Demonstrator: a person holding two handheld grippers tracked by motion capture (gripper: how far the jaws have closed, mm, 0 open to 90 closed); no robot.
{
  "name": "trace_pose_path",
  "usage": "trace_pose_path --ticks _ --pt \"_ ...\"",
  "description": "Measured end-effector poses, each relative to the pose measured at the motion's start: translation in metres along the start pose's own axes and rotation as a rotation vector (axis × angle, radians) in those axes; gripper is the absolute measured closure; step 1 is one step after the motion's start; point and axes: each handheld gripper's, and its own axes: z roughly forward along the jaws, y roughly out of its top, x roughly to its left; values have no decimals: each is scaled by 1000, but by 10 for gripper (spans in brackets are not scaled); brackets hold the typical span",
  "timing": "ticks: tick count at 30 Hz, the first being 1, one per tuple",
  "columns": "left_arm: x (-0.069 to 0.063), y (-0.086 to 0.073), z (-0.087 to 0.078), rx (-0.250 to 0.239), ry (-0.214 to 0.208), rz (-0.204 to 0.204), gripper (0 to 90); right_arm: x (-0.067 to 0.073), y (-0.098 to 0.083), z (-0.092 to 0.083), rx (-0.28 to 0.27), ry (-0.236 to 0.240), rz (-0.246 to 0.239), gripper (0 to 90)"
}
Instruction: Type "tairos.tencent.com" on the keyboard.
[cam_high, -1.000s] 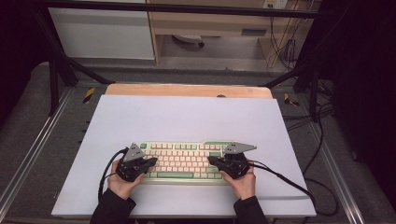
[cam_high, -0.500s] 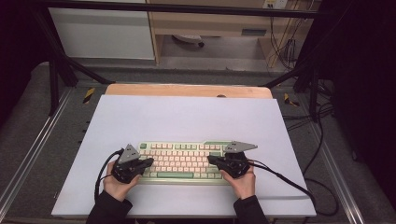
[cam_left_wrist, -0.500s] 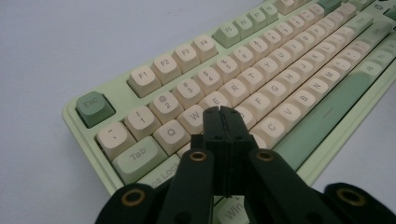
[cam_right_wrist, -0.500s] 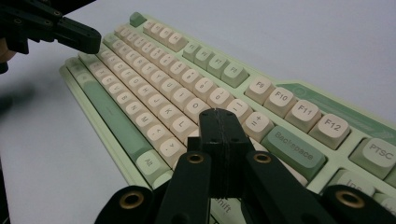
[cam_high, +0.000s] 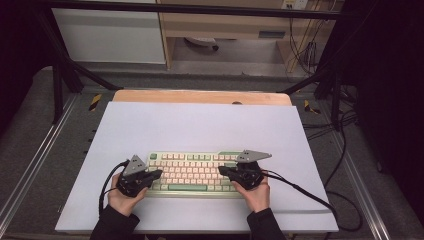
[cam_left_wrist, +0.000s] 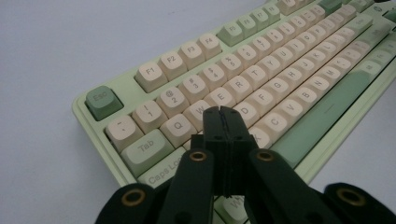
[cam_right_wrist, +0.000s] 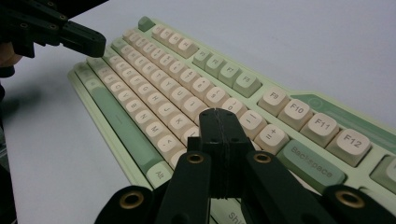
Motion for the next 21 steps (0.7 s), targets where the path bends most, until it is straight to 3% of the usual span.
trace_pose_path --ticks 21 --pt "5 -3 -2 -1 5 -14 900 12 7 14 17 32 -24 900"
